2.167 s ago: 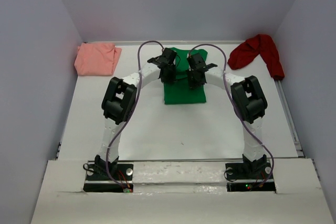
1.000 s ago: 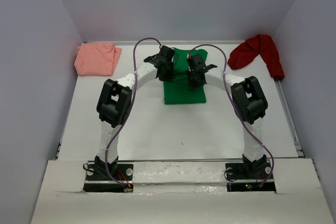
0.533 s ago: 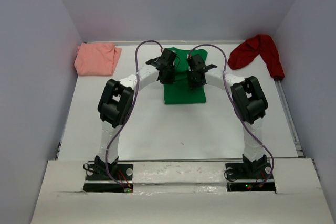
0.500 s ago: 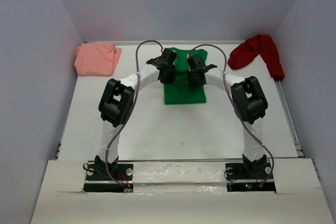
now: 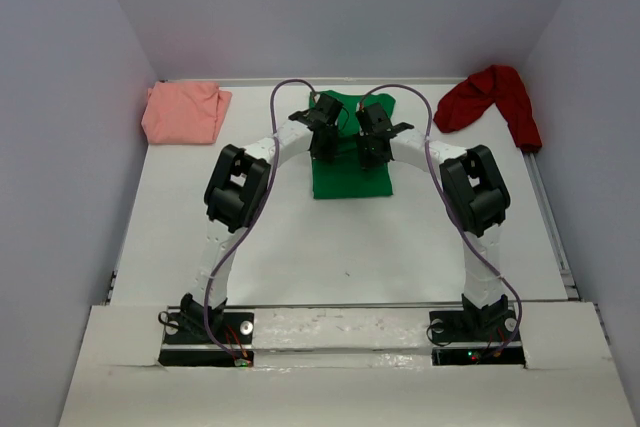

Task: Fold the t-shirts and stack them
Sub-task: Fold the tshirt

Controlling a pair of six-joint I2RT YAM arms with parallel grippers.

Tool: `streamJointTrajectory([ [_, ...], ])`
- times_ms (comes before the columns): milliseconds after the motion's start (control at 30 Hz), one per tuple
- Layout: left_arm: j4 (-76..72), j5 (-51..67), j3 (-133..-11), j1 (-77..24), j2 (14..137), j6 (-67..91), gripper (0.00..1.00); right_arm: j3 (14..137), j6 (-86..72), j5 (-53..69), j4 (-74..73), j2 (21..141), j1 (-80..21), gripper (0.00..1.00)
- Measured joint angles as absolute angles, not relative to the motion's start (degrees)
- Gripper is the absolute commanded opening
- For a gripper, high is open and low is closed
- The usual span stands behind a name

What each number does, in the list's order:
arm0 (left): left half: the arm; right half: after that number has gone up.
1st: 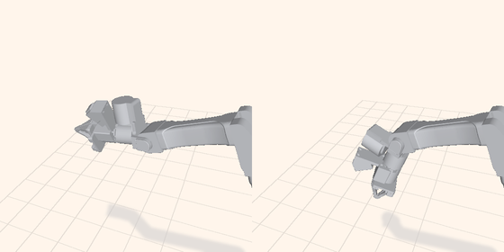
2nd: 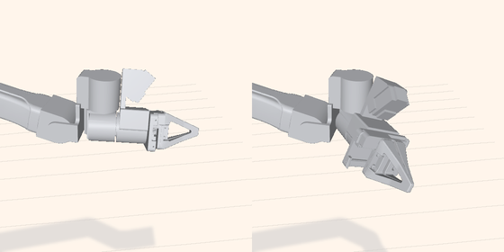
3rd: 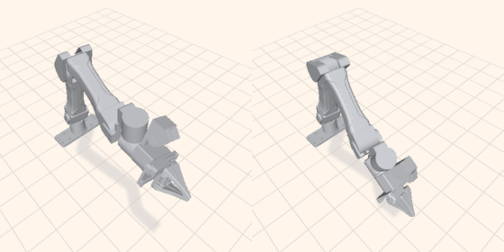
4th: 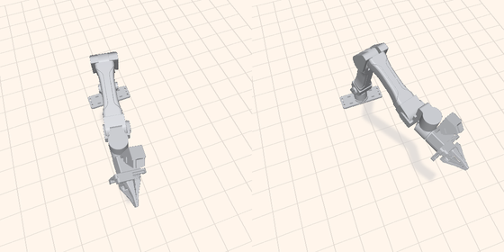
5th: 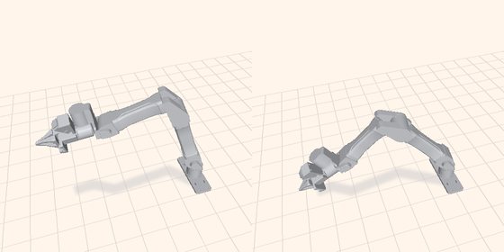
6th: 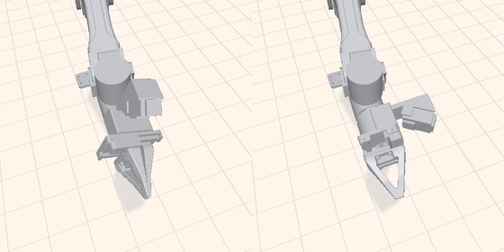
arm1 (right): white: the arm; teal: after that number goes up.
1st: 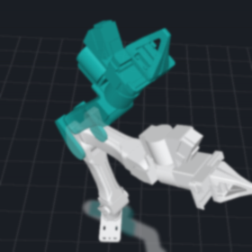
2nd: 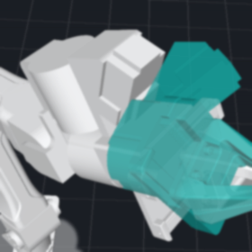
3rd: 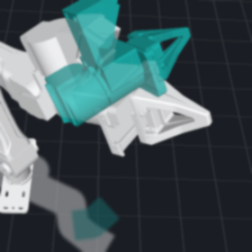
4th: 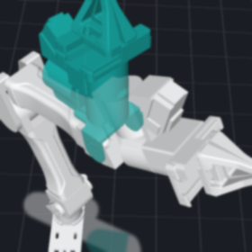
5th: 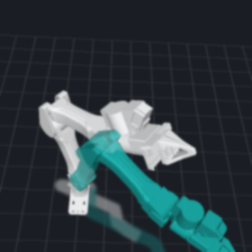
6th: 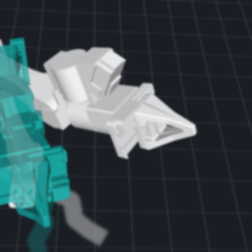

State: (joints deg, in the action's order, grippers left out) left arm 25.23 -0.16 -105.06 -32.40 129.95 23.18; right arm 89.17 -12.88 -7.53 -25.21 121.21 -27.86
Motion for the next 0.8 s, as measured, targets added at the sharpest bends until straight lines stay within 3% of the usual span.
streamJointTrajectory([
  [800, 25.87, 5.78, -123.13, -26.17, 141.88, 22.20, 0.00, 89.08, -12.91, -7.51, -25.08, 121.19, -27.92, 0.00],
])
